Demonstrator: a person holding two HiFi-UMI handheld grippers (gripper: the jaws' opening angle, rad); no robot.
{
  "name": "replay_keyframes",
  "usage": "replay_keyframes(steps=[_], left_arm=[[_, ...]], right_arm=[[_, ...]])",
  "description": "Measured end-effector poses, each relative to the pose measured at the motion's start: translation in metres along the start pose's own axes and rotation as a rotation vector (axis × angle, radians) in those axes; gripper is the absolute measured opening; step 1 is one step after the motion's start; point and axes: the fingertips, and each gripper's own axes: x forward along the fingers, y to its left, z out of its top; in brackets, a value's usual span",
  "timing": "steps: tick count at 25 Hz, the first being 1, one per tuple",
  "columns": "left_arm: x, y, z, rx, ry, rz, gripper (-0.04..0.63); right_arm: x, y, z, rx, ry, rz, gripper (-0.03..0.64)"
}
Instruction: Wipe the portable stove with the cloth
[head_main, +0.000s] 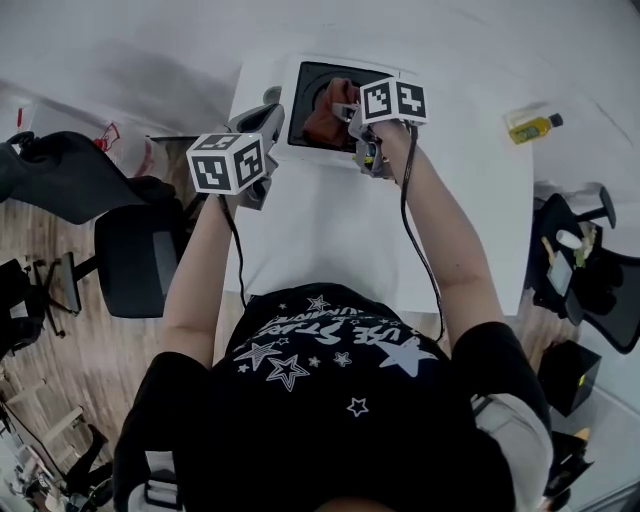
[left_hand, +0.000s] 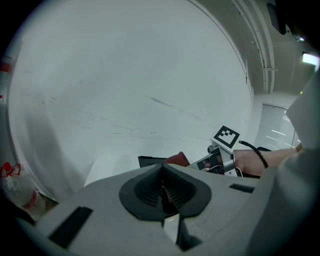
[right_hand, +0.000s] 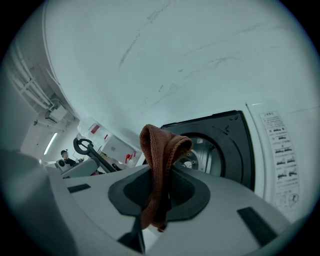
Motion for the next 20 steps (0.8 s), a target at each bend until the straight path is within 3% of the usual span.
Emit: replay_keyframes(steps=[20], left_arm=[[0.056,-0.081,-0.010,0.026,0.031,-0.035,0.008]], right_arm=[[-0.088,-0.107,0.001,0.093,-0.089,-0.053,0.067]])
